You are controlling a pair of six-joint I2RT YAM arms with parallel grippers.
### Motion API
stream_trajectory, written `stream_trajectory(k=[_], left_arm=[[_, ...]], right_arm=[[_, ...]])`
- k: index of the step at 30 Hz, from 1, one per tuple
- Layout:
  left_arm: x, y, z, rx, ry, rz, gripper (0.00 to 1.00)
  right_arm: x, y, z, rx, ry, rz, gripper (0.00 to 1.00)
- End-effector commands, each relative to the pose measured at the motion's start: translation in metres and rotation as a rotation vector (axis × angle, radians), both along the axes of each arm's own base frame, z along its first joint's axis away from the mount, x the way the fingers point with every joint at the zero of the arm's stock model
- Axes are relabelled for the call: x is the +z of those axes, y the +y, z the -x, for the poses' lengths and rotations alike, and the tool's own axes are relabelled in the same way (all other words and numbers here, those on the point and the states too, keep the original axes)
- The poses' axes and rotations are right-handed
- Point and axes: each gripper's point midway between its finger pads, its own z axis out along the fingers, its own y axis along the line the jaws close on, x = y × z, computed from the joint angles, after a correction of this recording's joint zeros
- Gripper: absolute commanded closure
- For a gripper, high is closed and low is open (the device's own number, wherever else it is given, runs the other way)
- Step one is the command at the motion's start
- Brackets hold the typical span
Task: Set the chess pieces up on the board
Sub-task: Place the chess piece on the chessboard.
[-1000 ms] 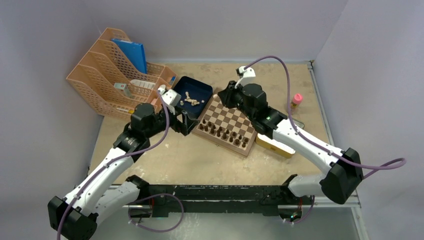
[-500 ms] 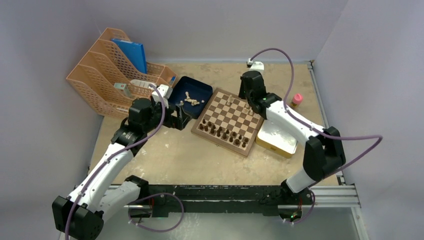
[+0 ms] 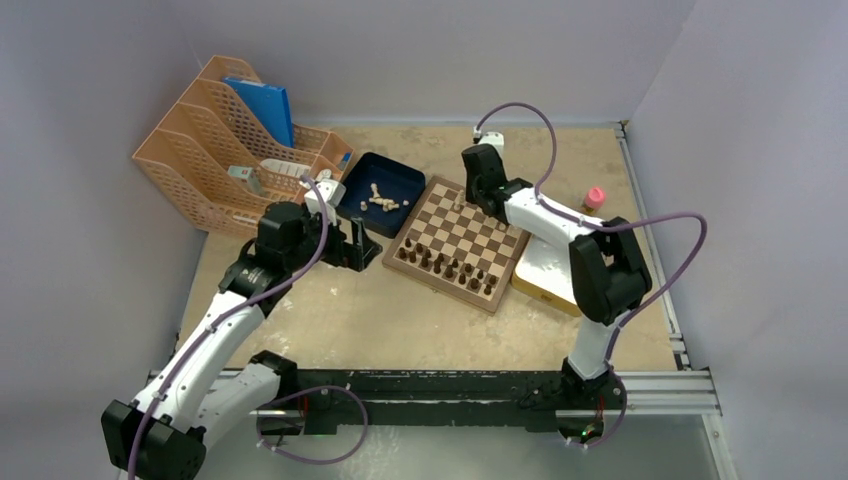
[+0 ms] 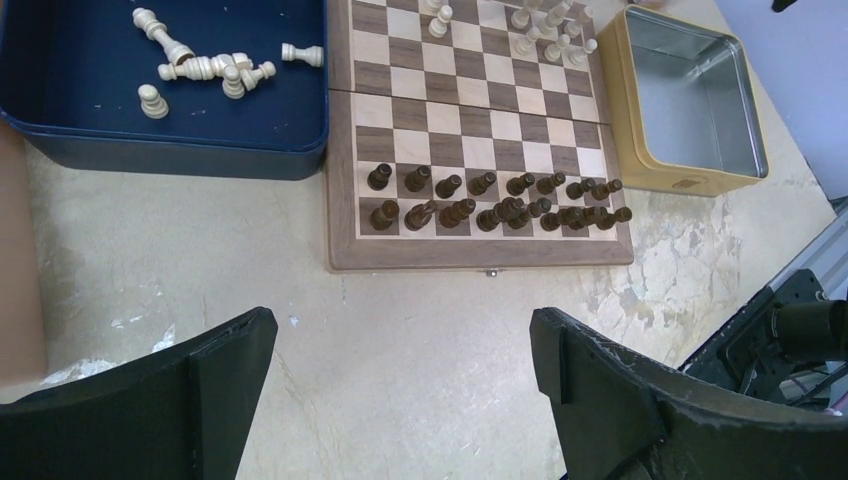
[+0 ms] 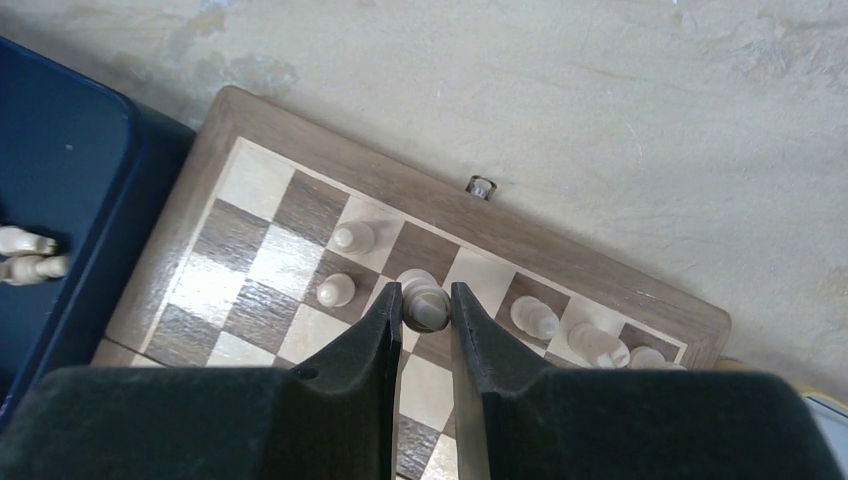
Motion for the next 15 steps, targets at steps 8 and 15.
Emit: stream_trajectory(k=[8,15], left_arm=[[0.011,0.011,0.004,0.035,-0.079,-0.012,0.0],[0.012,0.009,0.006,0.022,-0.084,-0.013,0.0]], right_arm=[[-0.006,-0.001,-0.016,-0.041,-0.049,0.027,0.82],[-0.015,-0.003,-0.022,-0.047,-0.06,0.049,0.81]])
